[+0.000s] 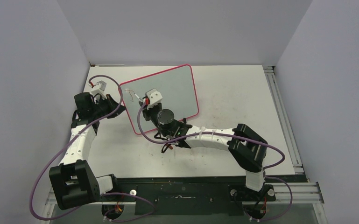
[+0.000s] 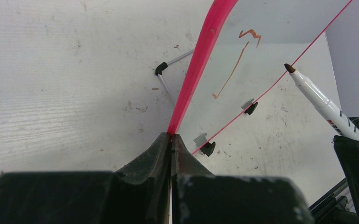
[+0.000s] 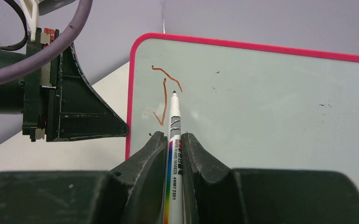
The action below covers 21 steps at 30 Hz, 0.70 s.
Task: Write a sentence on the whiteboard
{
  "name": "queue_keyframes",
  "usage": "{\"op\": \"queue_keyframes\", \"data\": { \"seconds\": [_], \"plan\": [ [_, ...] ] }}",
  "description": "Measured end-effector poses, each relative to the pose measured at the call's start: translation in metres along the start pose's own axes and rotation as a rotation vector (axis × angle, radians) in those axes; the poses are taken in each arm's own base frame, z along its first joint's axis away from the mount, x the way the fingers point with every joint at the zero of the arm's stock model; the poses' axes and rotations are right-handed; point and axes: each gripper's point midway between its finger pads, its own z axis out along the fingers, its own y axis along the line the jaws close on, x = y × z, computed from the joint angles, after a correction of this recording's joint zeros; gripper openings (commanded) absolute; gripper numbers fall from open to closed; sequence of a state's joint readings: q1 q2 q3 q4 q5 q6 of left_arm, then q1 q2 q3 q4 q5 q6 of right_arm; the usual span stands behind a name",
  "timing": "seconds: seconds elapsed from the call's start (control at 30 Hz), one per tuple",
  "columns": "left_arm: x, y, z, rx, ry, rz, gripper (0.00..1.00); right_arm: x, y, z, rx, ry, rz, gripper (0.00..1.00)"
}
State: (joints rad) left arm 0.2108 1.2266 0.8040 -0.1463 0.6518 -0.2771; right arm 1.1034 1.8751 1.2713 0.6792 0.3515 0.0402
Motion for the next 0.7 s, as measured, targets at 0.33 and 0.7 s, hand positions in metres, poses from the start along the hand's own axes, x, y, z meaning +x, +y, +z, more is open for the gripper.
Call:
{"op": "queue_keyframes", "data": {
  "seconds": [0.33,0.7],
  "plan": [
    [0.0,-0.0001,0.0,0.0,0.0,0.0,0.0,0.0006,-0.009,0.0029,0.016,0.001,0.001,0.05],
    [0.0,-0.0001,0.0,0.0,0.0,0.0,0.0,0.0029,-0.0116,0.0042,0.022,0.005,0.012,0.05]
  ]
}}
